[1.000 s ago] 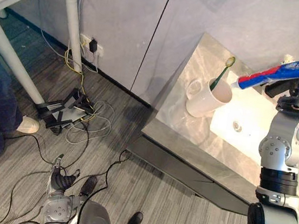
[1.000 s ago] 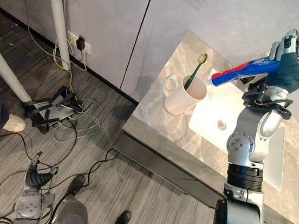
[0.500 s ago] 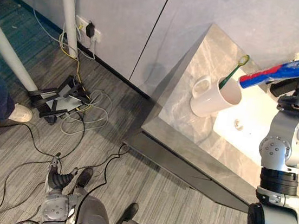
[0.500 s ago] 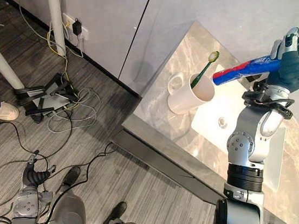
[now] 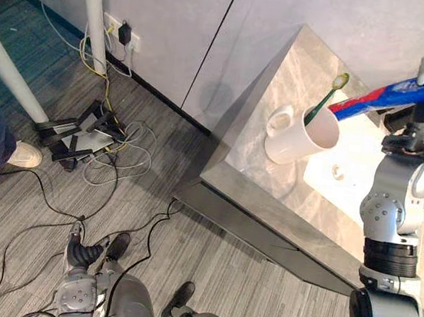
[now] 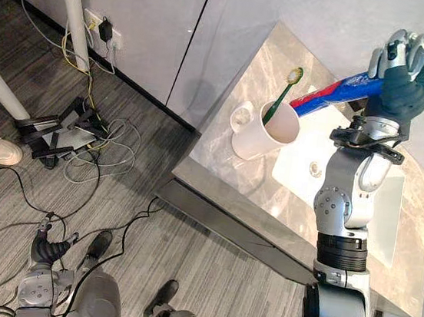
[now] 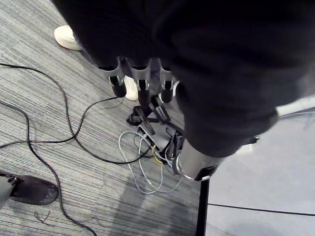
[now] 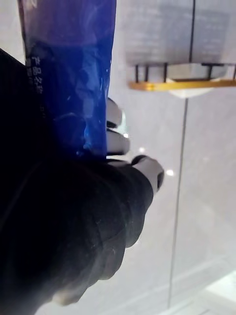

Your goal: Organize washtable

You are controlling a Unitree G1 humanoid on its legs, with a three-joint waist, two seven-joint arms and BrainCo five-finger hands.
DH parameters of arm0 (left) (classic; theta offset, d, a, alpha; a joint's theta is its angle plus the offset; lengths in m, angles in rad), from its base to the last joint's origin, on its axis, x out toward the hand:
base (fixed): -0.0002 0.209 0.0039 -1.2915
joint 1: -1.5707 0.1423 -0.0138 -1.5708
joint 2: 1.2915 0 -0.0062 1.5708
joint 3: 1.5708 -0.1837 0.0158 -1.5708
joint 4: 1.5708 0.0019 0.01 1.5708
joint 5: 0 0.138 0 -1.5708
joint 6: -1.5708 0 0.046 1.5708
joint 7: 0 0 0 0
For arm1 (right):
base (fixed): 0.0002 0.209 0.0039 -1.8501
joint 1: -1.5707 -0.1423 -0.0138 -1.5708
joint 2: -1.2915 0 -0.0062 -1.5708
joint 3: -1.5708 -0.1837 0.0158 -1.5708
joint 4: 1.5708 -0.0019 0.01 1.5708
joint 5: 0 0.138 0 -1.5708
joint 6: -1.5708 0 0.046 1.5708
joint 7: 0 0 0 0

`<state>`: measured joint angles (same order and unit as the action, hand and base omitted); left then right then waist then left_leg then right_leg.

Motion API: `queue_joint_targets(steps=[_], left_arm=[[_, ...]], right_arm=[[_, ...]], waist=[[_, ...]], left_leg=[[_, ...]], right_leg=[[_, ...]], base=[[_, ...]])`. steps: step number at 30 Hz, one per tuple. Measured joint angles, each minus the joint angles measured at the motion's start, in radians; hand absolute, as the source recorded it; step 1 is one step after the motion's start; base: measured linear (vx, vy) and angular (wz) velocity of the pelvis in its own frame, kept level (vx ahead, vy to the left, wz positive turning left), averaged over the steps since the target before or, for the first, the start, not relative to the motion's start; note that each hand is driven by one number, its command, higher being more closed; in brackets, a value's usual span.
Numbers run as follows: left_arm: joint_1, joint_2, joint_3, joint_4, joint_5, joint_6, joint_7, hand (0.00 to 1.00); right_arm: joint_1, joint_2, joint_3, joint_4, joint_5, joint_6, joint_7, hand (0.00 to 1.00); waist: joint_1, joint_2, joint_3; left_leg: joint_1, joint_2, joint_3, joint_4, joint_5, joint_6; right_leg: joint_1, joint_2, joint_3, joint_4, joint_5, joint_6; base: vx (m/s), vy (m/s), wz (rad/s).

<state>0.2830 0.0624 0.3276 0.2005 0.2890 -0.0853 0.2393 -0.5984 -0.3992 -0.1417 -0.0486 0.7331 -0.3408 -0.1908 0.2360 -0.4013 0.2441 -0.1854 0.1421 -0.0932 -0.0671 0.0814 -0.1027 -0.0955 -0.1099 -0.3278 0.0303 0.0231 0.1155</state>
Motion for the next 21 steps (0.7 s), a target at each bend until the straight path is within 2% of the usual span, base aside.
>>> queue_joint_targets(steps=[6, 9, 21], left_arm=[[0.0, 0.001, 0.018, -0.01, 0.0, 0.0, 0.0, 0.0], [0.0, 0.001, 0.019, -0.01, -0.001, 0.0, 0.0, 0.0], [0.0, 0.001, 0.018, -0.002, -0.005, 0.0, 0.0, 0.0]], right_arm=[[0.0, 0.0, 0.024, -0.007, -0.037, 0.017, 0.001, 1.0], [0.0, -0.002, 0.028, -0.007, -0.04, 0.041, 0.004, 1.0], [-0.007, -0.061, 0.026, -0.001, -0.038, 0.044, 0.019, 1.0]], waist=[[-0.001, -0.026, 0.022], [-0.001, -0.026, 0.022], [-0.005, -0.026, 0.022]], left_leg=[[-0.017, 0.0, -0.013, 0.007, 0.0, 0.0], [-0.021, 0.0, -0.014, 0.012, 0.0, 0.0], [-0.002, -0.002, 0.011, 0.015, 0.0, 0.0]], right_leg=[[-0.008, 0.001, -0.003, 0.0, 0.0, 0.0], [-0.007, 0.001, -0.005, 0.001, 0.0, 0.0], [-0.006, -0.003, 0.003, 0.003, 0.001, -0.001]], base=[[0.0, -0.002, 0.03], [0.0, 0.001, 0.04], [-0.01, -0.002, -0.06]])
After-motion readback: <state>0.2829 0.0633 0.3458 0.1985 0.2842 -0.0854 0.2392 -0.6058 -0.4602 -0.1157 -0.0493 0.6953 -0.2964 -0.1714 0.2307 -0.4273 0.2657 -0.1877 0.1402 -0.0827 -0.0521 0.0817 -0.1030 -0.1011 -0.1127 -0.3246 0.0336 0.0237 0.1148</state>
